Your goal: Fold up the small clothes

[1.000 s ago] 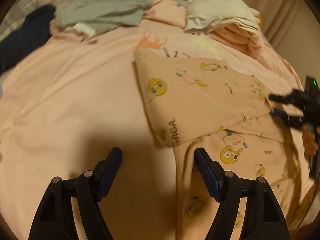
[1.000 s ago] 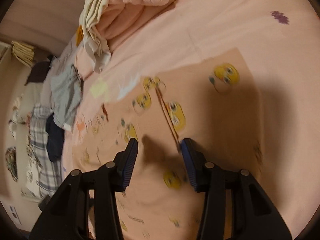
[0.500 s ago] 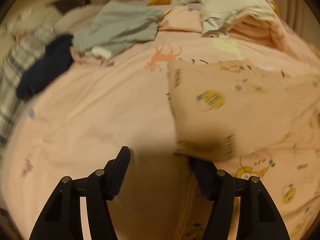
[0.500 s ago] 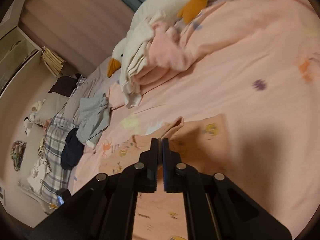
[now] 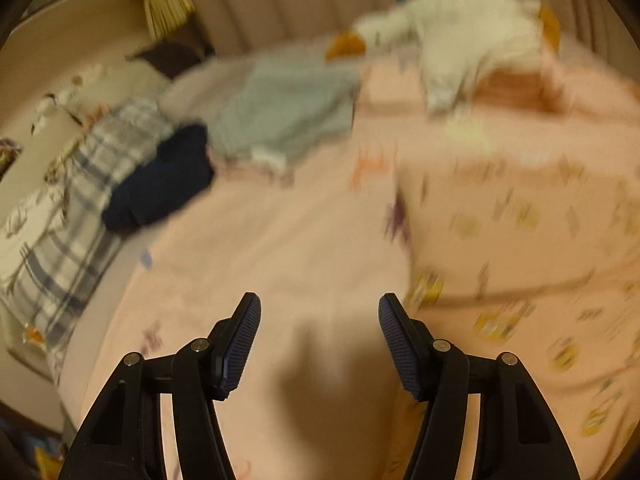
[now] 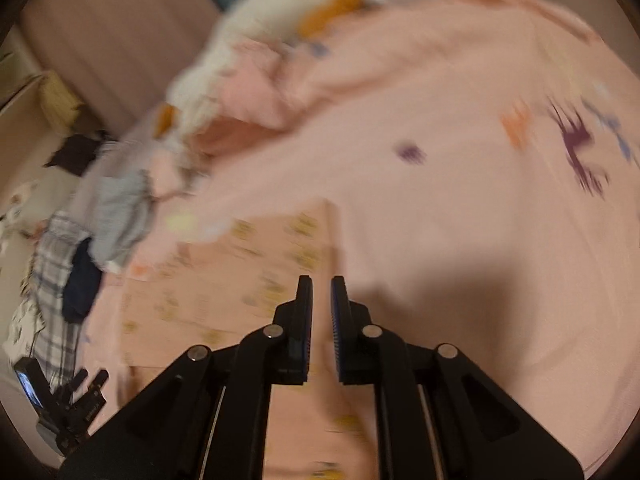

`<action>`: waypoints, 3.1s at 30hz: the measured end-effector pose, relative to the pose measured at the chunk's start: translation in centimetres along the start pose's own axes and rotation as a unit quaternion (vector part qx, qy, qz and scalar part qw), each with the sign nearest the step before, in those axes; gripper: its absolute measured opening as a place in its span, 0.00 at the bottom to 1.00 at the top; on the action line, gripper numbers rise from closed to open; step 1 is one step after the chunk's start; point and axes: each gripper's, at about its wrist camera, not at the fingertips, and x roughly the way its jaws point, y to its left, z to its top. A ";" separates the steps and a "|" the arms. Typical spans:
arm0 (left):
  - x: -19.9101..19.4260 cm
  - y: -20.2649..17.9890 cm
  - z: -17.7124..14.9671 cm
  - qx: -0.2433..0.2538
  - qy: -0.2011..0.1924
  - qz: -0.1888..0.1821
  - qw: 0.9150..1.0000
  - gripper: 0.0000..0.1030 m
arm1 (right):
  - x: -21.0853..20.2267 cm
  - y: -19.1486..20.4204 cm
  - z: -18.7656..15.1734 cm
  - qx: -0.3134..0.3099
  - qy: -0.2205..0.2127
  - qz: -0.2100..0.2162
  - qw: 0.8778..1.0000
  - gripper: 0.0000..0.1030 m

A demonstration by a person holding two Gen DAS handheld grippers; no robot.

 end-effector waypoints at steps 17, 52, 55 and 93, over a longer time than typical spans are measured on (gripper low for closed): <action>12.7 -1.7 1.3 -0.160 0.118 -0.263 0.944 0.36 | 7.6 6.2 -6.2 -0.225 0.046 -0.126 0.965 0.01; -1.6 4.8 -14.9 -0.082 0.245 -0.357 0.898 0.63 | -11.4 -4.8 -18.6 0.029 0.229 0.041 0.972 0.69; -2.2 4.1 -15.4 -0.077 0.223 -0.351 0.906 0.64 | -10.9 -4.3 -21.6 0.033 0.260 0.064 0.963 0.62; 11.9 1.1 5.0 -0.330 0.159 -0.429 0.826 0.00 | 1.8 0.1 2.1 0.093 0.041 0.079 0.992 0.10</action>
